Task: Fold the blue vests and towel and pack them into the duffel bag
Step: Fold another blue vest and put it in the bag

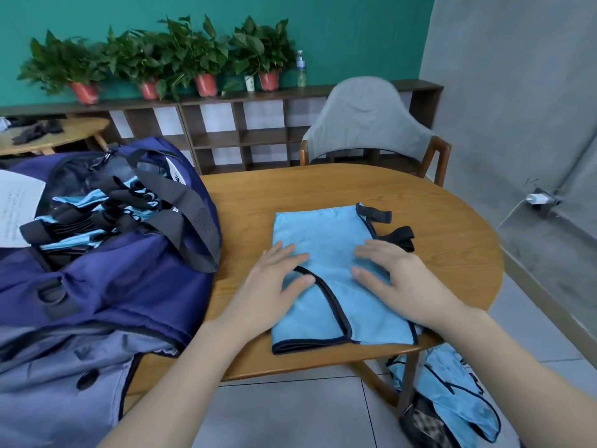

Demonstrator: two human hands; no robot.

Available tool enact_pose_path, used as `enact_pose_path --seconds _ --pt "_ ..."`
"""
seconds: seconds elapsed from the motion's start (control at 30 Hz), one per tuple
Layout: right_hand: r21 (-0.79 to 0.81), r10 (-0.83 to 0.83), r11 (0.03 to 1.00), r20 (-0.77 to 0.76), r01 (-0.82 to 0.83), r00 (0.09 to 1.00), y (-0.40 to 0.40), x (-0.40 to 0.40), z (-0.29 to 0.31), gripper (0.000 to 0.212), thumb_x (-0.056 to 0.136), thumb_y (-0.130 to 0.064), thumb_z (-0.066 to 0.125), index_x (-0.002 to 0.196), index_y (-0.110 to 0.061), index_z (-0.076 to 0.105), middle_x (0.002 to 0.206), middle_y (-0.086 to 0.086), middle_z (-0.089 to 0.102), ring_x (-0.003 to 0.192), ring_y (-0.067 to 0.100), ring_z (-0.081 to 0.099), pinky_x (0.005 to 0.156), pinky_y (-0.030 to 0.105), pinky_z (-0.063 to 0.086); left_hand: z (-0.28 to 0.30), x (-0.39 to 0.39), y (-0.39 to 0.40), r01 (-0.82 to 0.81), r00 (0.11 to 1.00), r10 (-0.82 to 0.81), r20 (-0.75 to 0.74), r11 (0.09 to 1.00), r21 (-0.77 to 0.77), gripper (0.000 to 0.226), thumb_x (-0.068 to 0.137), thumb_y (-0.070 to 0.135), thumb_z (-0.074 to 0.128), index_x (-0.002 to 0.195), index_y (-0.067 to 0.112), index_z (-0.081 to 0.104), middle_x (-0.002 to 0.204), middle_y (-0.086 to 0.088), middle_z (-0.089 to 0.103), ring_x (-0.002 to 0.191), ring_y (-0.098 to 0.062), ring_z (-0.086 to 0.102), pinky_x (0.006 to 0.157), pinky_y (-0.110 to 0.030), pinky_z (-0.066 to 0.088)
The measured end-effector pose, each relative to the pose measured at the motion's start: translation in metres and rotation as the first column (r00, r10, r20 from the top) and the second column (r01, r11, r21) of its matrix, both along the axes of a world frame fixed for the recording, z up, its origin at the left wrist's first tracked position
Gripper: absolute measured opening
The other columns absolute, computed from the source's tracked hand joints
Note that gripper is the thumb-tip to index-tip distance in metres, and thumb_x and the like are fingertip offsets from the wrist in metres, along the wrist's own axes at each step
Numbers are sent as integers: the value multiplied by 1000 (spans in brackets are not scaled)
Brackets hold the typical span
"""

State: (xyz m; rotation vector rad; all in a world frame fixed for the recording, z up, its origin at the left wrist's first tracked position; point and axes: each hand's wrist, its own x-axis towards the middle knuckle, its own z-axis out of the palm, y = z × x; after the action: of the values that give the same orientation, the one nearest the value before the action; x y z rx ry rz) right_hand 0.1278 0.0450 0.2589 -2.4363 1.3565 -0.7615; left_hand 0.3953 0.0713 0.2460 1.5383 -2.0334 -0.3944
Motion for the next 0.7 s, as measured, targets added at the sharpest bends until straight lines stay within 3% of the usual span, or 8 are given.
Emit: enact_pose_path --seconds 0.13,0.2,0.3,0.37,0.43,0.53,0.63,0.7 --pt "-54 111 992 -1 -111 994 37 -24 -3 49 91 -68 56 113 -29 75 117 -23 68 120 -4 55 105 34 44 -3 -4 49 102 984 -109 -139 993 -57 33 92 45 66 121 32 73 140 15 57 137 10 39 117 -14 26" --pt "-50 134 990 30 -132 991 52 -34 -10 47 85 -69 63 109 -31 78 114 -25 68 118 -3 57 104 32 45 -8 -4 71 139 985 -143 -101 989 -46 47 87 61 62 123 34 72 138 20 56 136 15 37 115 -10 25" --pt "64 150 986 97 -156 984 71 -44 -22 63 73 -72 73 122 -32 72 128 -26 63 132 -6 46 113 21 35 -16 0 91 153 988 -152 14 988 -16 72 77 80 56 133 36 65 140 29 46 139 18 28 115 -9 19" --pt "52 161 985 103 -167 982 79 -48 -29 64 72 -61 79 127 -30 69 133 -24 61 135 -7 44 116 18 32 -20 1 100 163 983 -153 106 982 -91 65 80 73 60 132 35 65 140 26 51 138 14 35 116 -14 26" --pt "-33 167 986 92 -165 982 85 -51 -36 47 79 -40 82 123 -25 73 128 -19 66 130 -4 51 112 19 38 -26 1 107 153 984 -129 124 967 -202 45 86 57 63 121 32 73 130 20 64 130 10 49 109 -22 40" --pt "-71 119 991 125 -110 985 91 -54 -35 34 78 -9 85 108 -25 79 111 -21 73 113 -1 62 99 21 47 -22 -5 117 29 997 -46 -55 959 -280 18 84 37 75 101 32 79 107 27 72 106 11 63 91 -22 48" --pt "15 30 999 229 -34 973 103 -48 -9 14 81 -38 74 96 -39 76 93 -23 72 95 5 64 81 21 47 -10 -13 122 -126 966 59 -251 958 -258 16 83 21 83 94 32 80 93 31 72 85 5 67 79 -14 49" --pt "68 5 997 329 -28 944 106 -44 6 17 81 -44 71 96 -37 74 91 -20 73 88 7 66 72 23 49 -2 -19 121 -166 924 66 -377 957 -240 12 85 20 81 95 28 79 91 24 74 81 0 69 76 -15 49"
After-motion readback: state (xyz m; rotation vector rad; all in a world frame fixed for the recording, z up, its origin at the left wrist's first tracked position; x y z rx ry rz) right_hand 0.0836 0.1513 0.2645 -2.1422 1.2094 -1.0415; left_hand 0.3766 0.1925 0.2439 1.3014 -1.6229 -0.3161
